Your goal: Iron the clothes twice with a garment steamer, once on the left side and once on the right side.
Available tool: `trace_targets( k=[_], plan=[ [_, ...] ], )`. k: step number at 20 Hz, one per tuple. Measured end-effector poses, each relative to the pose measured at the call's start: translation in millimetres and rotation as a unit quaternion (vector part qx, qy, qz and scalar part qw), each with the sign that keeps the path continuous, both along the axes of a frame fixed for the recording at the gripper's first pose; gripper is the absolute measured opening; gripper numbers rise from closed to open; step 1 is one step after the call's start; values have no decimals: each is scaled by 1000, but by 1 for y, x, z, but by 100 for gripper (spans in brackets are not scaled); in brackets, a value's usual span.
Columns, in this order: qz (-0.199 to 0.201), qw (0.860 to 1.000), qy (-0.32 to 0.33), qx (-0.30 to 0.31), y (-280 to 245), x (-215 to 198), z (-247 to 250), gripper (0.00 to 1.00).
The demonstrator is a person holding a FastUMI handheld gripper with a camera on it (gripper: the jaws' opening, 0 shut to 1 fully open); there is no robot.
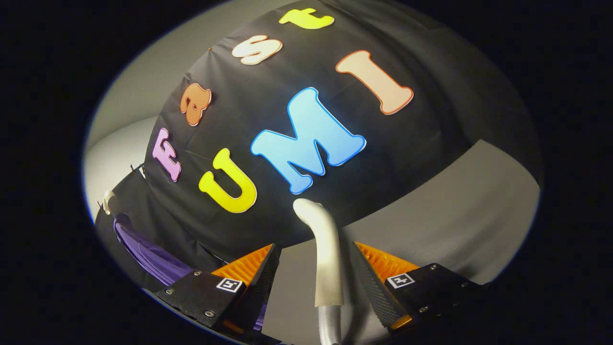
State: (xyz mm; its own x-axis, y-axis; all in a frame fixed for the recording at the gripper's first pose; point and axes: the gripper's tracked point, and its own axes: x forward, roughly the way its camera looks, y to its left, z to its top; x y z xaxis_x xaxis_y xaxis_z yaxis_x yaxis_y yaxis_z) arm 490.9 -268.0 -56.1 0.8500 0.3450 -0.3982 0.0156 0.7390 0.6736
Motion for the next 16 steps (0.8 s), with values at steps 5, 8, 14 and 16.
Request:
trace_targets(
  k=[5,8,14,16],
  plan=[
    [40,997,57,29,16,15,-31,94],
    [59,993,82,54,26,18,-43,94],
    [75,987,110,87,37,21,-61,87],
    [86,985,120,91,43,19,-68,83]
  ],
)
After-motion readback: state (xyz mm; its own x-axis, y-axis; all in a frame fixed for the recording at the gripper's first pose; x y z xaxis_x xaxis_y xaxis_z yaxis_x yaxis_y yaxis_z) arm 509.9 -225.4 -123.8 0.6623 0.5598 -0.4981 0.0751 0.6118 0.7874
